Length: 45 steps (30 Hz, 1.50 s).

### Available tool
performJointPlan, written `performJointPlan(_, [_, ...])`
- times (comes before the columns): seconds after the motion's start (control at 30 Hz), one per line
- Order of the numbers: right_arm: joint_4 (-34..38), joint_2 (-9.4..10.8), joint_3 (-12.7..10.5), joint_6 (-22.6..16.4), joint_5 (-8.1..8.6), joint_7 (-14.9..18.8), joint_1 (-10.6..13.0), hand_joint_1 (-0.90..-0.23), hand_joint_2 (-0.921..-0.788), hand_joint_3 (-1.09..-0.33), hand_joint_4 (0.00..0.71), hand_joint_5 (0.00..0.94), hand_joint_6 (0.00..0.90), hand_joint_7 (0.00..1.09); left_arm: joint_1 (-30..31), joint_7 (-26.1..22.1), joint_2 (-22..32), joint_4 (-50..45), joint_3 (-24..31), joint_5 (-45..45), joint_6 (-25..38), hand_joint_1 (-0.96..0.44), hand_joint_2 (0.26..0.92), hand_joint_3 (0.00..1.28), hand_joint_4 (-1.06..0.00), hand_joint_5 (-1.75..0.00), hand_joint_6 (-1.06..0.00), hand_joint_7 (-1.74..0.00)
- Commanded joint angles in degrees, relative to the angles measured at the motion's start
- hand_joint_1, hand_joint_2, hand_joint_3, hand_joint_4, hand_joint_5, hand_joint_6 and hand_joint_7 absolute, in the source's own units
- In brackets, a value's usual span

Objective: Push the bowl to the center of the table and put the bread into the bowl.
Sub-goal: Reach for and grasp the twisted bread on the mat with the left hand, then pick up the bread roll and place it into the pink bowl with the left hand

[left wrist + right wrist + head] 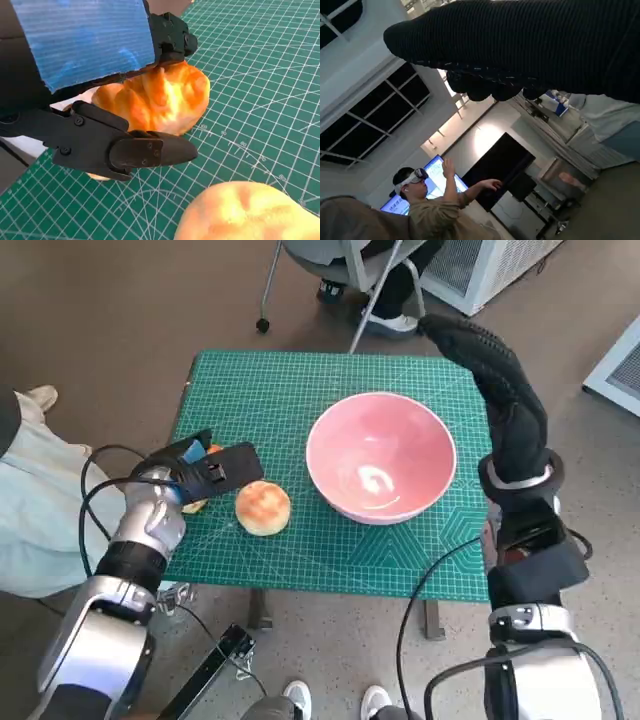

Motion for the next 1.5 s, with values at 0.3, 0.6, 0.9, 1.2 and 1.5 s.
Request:
performJointPlan(0.3, [0.64, 0.00, 0.28, 0.45, 0.65, 0.40, 1.50, -0.598, -0.921, -0.720, 0.319, 0.000, -0.001, 0.81, 3.13, 5.33, -0.71, 1.83, 0.65, -1.51, -3.38, -0.19, 0.921, 0.02, -0.66, -0.66, -0.49, -0.70])
performJointPlan(0.6, [0.44, 0.15, 0.49, 0.73, 1.38, 0.90, 1.64, -0.604, -0.921, -0.713, 0.318, 0.000, -0.001, 0.81, 2.82, 10.08, 2.57, -1.40, 1.22, -1.27, -8.34, 0.03, 0.886, 0.18, -0.65, -1.29, -0.55, -1.08])
performJointPlan(0.9, [0.72, 0.20, 0.72, 1.05, 2.16, 1.56, 1.38, -0.605, -0.921, -0.709, 0.317, 0.000, -0.001, 0.81, 3.60, 11.16, 6.05, -20.56, 6.87, -3.03, -7.13, 0.00, 0.694, 0.48, -0.69, -1.38, -0.66, -1.03])
performJointPlan(1.2, [0.46, 0.35, 0.98, 1.29, 2.59, 2.04, 1.28, -0.605, -0.921, -0.712, 0.317, 0.000, -0.001, 0.81, 2.95, 12.98, 4.64, -36.12, 12.28, -4.65, -7.14, 0.00, 0.868, 0.12, -0.77, -1.12, -0.65, -1.11])
performJointPlan(1.5, [0.29, 0.24, 0.91, 1.28, 3.08, 2.53, 1.36, -0.604, -0.921, -0.713, 0.316, 0.000, -0.001, 0.81, -0.41, 14.90, -1.15, -43.60, 11.82, -4.77, -8.25, 0.00, 0.903, 0.04, -0.80, -1.05, -0.65, -1.14])
